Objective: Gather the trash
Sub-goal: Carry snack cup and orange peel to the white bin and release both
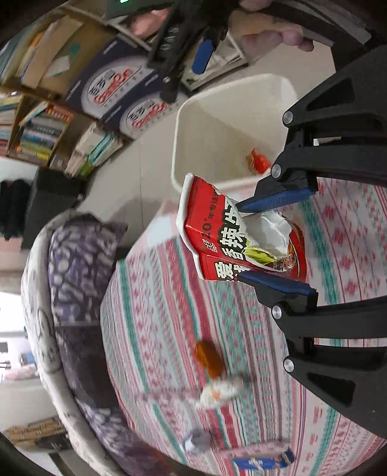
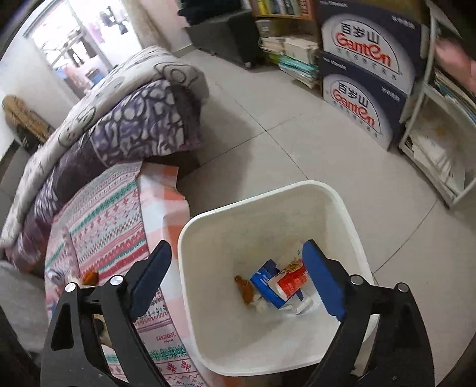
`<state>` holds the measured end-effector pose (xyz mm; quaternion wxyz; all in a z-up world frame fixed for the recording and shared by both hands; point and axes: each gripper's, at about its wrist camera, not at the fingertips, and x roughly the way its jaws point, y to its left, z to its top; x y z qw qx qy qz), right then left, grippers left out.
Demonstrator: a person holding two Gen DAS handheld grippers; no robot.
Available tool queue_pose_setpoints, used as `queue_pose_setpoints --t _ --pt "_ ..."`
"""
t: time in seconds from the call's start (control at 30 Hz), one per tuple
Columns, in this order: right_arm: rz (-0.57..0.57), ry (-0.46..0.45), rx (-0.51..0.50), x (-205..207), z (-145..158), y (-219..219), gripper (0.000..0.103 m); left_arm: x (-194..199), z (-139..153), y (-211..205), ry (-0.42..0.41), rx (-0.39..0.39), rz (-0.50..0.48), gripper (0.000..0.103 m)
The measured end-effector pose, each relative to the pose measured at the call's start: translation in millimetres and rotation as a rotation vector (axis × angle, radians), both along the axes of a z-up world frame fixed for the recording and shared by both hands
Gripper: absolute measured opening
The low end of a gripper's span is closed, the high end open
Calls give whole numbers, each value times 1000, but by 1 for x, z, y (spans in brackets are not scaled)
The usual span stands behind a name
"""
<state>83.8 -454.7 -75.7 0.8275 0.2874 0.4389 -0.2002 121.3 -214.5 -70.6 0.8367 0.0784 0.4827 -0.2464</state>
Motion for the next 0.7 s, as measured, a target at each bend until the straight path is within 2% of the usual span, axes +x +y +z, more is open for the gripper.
queue_pose_setpoints --t 0.33,0.4,0.53,0.7 --pt "-57 -54 22 -9 10 -15 90 -9 -13 -47 66 -61 -89 42" --pt "-80 -66 35 -11 12 -20 91 -11 -14 -52 92 -86 -109 46" --pt "-101 -77 53 -12 13 -24 91 -10 -18 -57 179 -182 -143 58" --pt "-73 -84 42 -6 17 -13 93 -10 -11 -48 162 -188 -131 64"
